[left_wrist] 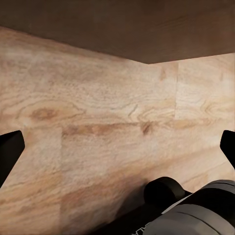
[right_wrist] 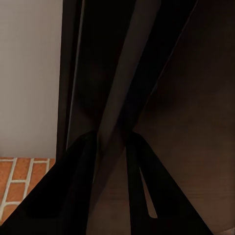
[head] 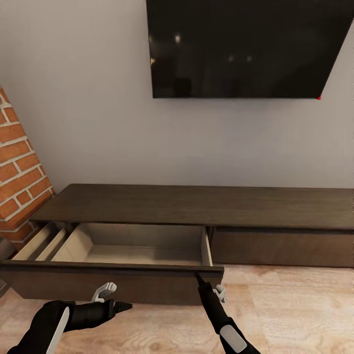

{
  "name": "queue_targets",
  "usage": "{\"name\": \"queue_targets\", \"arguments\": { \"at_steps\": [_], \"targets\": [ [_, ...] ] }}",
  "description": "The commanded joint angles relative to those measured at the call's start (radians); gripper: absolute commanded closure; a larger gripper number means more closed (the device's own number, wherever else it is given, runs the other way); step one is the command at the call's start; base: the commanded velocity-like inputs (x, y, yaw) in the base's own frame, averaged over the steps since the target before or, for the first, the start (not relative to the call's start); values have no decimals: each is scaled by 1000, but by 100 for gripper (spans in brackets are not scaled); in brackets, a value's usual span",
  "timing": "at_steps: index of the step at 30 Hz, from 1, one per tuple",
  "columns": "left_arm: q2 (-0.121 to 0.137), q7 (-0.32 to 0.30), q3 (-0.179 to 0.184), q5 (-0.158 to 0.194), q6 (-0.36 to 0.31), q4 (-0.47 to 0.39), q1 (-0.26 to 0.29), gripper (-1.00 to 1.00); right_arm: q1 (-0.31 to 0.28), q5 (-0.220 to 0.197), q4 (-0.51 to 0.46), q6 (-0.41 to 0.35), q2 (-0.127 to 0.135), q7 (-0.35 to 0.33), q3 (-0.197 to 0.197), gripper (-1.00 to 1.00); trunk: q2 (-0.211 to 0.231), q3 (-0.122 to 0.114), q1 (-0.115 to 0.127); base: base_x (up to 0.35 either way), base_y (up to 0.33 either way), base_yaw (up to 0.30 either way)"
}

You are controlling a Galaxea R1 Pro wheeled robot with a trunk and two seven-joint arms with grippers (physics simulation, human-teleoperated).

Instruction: Place each of the two pumpkins and all three candles from the living room inside a cabinet in the living room (use any cabinet), then make sure every cabinet is closed, and position the cauldron so it is next to a table in the living room.

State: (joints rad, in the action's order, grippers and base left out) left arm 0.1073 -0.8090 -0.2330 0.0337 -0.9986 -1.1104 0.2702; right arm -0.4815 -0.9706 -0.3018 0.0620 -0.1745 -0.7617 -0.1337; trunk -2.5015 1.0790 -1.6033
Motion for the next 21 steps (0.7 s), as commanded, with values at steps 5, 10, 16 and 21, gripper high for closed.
{"name": "queue_targets", "arguments": {
  "at_steps": [5, 10, 16, 21],
  "targets": [
    [0, -1, 0, 0, 0, 0, 0, -100, -1, -14, -3, -1, 0, -13, -9, 100, 0, 0, 0, -83, 0, 0],
    [0, -1, 0, 0, 0, 0, 0, -100, -1, -14, -3, -1, 0, -13, -9, 100, 0, 0, 0, -78, 0, 0],
    [0, 0, 0, 0, 0, 0, 0, -100, 0, -14, -3, -1, 0, -13, -9, 100, 0, 0, 0, -67, 0, 0],
    [0, 1, 0, 0, 0, 0, 0, -100, 0, -14, -3, -1, 0, -13, -9, 100, 0, 0, 0, -73, 0, 0]
  ]
}}
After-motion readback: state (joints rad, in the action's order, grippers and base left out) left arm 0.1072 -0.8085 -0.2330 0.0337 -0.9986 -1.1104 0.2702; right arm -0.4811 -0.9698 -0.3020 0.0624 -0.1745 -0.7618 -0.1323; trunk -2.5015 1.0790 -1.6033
